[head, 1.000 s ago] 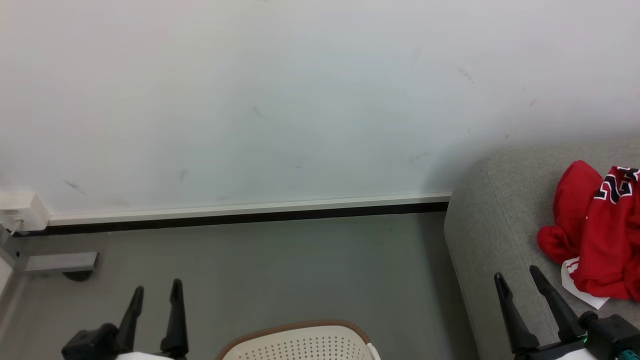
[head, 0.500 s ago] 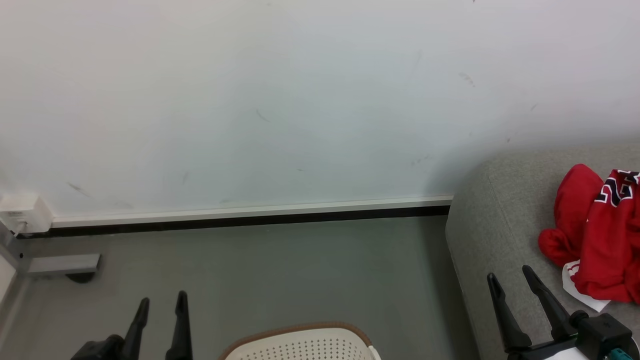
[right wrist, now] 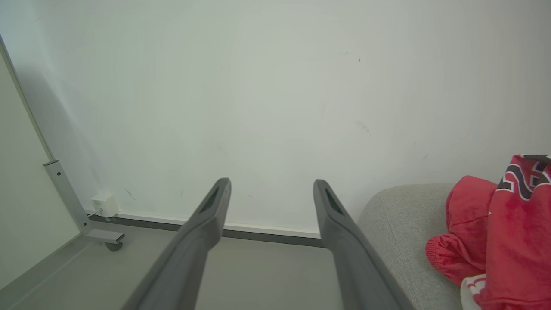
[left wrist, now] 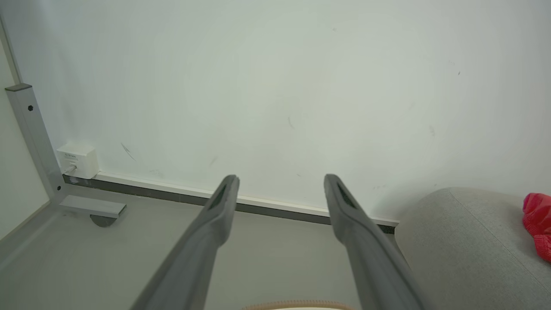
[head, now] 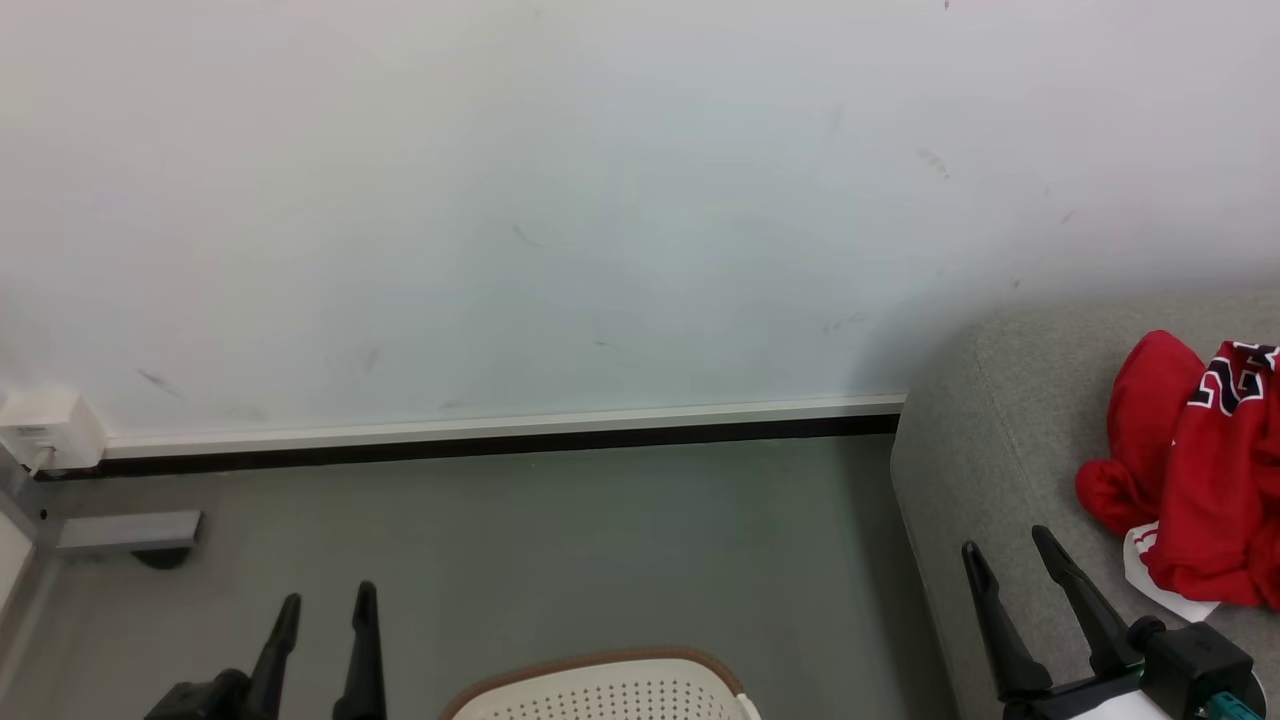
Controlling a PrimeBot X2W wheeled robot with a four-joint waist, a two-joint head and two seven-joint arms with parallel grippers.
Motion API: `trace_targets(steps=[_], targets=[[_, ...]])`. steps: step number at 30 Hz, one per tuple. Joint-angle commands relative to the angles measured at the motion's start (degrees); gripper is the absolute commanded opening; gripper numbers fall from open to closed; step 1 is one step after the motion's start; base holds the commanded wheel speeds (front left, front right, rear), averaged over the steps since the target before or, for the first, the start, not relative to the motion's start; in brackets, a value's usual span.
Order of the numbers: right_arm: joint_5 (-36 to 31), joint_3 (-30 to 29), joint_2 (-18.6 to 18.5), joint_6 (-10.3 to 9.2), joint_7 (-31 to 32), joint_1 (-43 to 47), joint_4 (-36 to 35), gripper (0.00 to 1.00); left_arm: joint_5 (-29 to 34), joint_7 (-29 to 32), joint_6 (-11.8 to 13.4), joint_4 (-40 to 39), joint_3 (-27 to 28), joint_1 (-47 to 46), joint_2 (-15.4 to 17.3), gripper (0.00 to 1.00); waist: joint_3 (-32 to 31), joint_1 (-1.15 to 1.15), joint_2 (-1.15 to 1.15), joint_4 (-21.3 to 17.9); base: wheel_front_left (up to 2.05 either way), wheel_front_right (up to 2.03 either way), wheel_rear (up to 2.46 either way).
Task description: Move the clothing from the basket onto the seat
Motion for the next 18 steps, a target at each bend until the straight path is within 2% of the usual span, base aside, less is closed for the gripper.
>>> trace_targets(steps=[1,18], targets=[[0.20,0.16,-0.41,-0.13,-0.41,-0.55,0.08,1.00,0.80,-0.04,-0.37,0.34,0.43,-0.42,-0.28,1.00,-0.01,0.00,0.00,-0.03,0.00,0.00,0.00],[0.79,0.30,-0.29,-0.13,-0.42,-0.48,0.47,1.00,2.76,-0.04,-2.30,1.34,2.72,-0.67,-1.66,1.00,-0.05,0.00,0.00,-0.37,0.00,0.00,0.00]])
